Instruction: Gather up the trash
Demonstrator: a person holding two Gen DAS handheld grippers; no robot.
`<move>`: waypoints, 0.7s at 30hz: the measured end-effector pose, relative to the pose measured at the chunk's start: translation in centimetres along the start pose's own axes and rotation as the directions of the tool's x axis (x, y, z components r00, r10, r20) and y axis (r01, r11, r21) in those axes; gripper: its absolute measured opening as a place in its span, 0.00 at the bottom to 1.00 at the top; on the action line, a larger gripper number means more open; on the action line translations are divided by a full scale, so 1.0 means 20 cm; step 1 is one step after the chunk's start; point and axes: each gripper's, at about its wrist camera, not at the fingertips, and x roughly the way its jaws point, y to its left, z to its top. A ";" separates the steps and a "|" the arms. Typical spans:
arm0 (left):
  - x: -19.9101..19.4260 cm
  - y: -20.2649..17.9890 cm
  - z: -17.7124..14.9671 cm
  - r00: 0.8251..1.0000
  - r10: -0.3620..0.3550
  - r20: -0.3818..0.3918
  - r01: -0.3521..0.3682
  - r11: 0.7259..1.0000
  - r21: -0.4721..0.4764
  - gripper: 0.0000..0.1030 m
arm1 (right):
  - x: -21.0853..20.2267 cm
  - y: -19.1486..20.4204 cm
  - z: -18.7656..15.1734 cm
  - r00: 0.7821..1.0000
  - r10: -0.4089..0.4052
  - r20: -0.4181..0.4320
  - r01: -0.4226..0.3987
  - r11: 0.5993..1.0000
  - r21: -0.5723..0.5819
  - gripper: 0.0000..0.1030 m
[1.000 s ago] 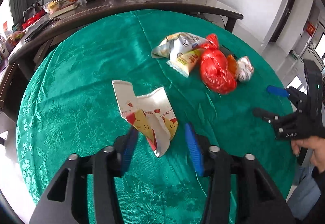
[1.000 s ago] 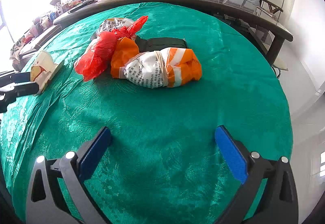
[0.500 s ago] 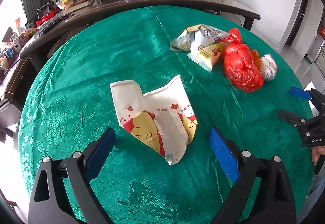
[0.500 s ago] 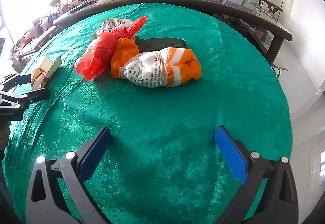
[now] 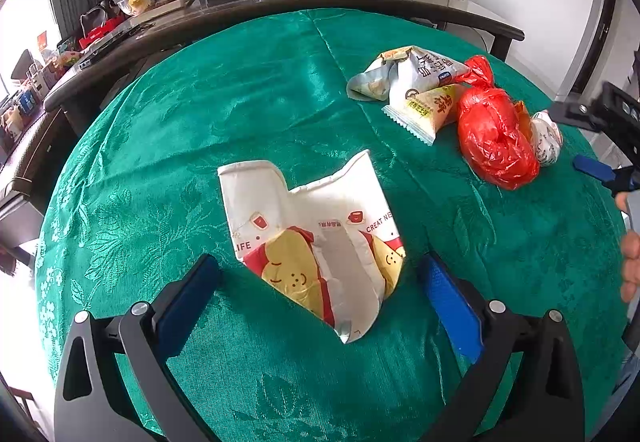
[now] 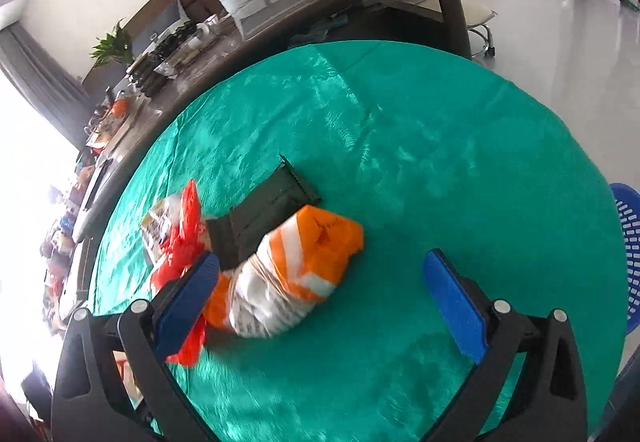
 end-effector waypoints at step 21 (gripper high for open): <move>0.01 -0.01 0.01 1.000 0.007 -0.001 -0.007 1.000 -0.003 0.96 | -0.16 -0.07 0.08 0.996 -0.033 -0.077 0.013 0.969 -0.248 0.96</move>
